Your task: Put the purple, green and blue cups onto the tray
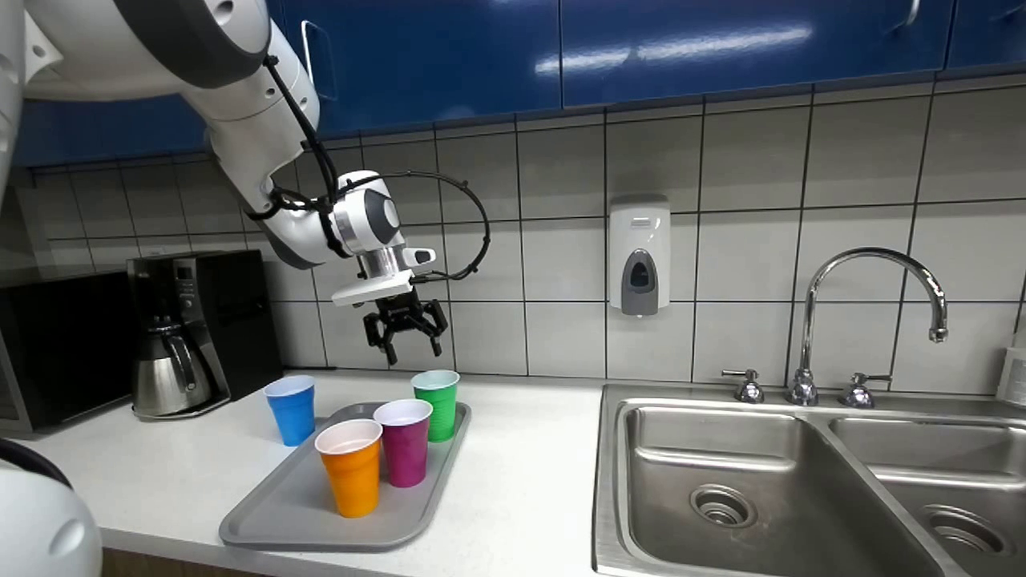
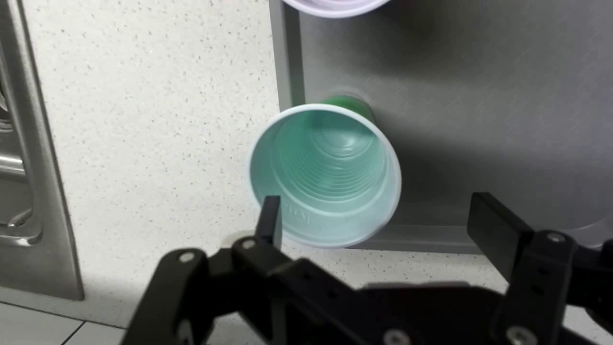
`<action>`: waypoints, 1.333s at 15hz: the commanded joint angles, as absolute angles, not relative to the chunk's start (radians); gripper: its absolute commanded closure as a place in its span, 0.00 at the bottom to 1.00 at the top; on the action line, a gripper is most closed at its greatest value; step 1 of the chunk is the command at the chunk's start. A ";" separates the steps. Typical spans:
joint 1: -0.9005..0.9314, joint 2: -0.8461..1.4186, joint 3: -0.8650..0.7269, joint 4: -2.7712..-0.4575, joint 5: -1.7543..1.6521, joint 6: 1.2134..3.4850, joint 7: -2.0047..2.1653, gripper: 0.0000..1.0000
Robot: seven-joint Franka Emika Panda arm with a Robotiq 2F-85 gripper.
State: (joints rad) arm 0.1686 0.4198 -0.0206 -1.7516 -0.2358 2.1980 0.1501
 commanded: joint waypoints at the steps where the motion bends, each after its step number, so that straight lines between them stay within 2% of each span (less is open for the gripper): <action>1: 0.160 0.420 -0.010 -1.749 -0.240 2.194 0.153 0.00; 20: 0.194 0.444 0.077 -1.740 -0.173 2.247 0.138 0.00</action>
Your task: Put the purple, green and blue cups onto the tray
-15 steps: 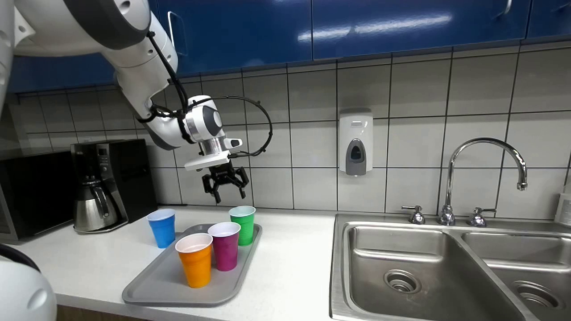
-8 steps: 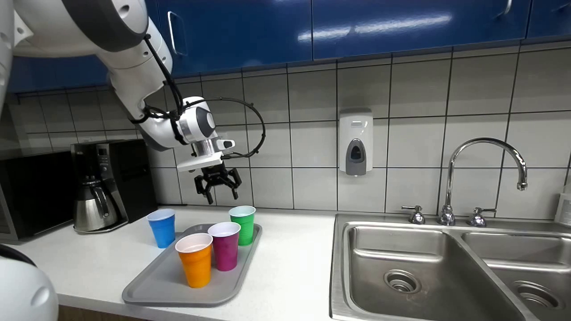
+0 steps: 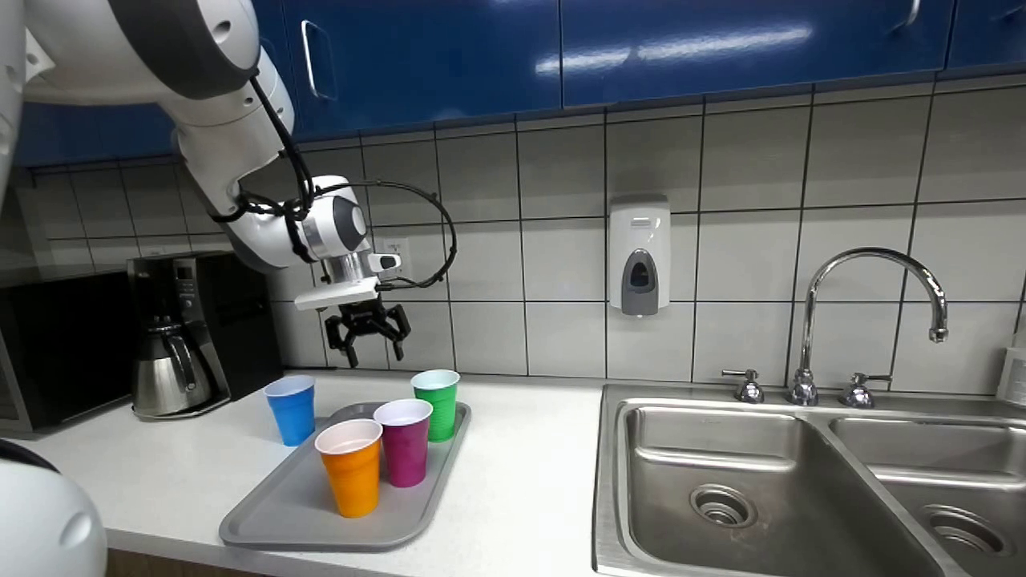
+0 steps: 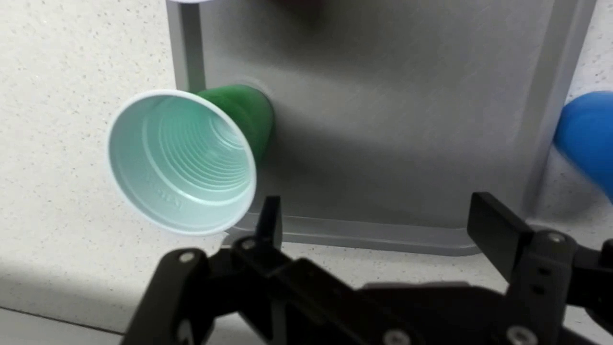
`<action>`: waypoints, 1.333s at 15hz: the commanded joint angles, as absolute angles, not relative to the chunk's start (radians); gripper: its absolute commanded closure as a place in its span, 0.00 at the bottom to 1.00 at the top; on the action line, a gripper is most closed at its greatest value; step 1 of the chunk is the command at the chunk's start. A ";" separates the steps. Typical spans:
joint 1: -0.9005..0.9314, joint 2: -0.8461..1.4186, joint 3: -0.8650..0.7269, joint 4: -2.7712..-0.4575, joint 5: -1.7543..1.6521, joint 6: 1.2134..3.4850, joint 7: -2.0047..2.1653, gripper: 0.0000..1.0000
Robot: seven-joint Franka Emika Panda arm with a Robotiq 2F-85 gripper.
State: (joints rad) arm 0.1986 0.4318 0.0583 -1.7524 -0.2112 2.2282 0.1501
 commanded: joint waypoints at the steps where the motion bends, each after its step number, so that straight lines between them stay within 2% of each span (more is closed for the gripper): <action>1: 0.196 0.447 0.082 -1.738 -0.162 2.255 0.137 0.00; 20: 0.233 0.548 0.158 -1.650 -0.065 2.278 0.051 0.00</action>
State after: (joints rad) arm 0.2325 0.5283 0.1415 -1.6872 -0.0945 2.2958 0.0954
